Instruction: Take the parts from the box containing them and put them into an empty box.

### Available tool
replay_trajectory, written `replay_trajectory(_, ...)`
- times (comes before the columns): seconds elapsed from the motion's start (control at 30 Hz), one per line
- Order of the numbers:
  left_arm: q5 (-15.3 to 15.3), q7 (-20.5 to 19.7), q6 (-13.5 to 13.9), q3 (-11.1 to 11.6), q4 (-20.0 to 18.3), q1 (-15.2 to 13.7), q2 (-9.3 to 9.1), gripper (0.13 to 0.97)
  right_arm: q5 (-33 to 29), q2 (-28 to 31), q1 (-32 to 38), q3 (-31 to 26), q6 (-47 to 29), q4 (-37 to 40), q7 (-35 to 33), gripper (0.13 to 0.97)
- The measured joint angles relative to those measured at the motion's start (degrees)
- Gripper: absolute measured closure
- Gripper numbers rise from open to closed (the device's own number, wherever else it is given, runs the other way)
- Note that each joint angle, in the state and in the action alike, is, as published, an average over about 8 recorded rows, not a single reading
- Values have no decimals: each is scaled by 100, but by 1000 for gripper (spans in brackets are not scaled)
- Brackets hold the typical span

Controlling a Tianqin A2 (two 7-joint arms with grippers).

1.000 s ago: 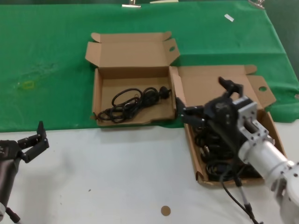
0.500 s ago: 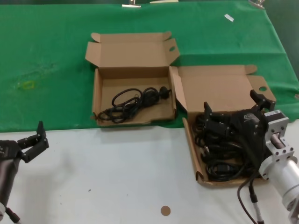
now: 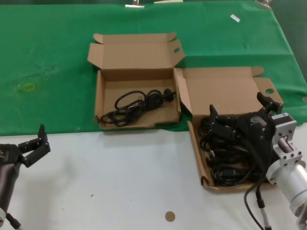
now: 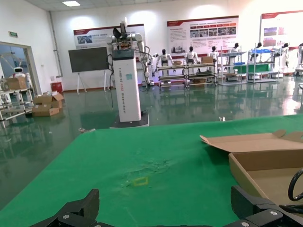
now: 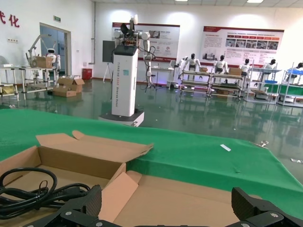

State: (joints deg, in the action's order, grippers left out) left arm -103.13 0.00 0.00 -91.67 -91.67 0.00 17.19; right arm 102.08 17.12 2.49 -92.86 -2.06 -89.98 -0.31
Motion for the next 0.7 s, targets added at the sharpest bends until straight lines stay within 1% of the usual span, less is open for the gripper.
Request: replay_trajectory(0.7,0,0,0,0,0,0,0,132,0,0,0,0,0,0,0,129)
